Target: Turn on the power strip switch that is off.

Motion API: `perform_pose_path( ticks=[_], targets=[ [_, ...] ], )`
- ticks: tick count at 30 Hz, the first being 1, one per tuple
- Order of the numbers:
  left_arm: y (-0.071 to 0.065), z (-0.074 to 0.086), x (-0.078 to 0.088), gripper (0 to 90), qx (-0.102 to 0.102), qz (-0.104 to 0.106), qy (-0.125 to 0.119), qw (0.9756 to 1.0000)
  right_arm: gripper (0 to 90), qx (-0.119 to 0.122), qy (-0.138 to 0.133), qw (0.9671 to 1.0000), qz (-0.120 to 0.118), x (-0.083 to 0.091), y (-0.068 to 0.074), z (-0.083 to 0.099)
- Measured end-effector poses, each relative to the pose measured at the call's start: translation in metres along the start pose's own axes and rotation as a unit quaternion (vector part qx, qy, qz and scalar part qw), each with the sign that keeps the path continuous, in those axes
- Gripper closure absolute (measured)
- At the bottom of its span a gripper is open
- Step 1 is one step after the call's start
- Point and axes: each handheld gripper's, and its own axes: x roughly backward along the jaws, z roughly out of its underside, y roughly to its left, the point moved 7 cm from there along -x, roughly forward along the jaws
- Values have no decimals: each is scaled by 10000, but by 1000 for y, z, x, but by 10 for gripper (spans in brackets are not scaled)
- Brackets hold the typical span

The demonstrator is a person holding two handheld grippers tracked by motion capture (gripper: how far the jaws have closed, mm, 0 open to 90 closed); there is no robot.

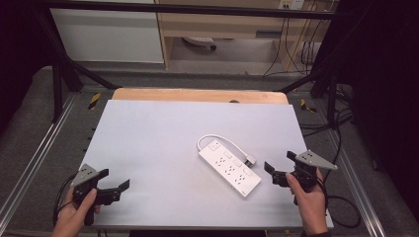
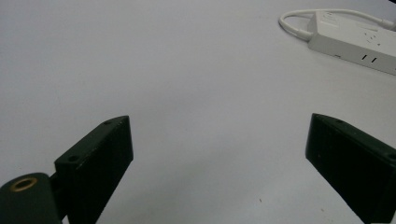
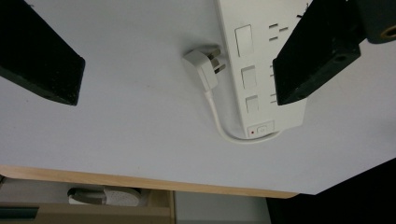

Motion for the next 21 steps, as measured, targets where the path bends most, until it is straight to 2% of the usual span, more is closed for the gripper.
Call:
perform_pose_path(
  ticks=[5, 9, 21],
  targets=[
    [0, 1, 0, 75, 5, -28, 24, 10000, 26, 69, -88, 9999, -12, -3, 3, -5],
    [1, 1, 0, 75, 15, -37, 24, 10000, 26, 14, -143, 9999, -80, -5, 5, -10],
    [2, 2, 0, 75, 39, -61, 48, 10000, 26, 10, -87, 9996, -251, -12, 11, -18]
  ],
)
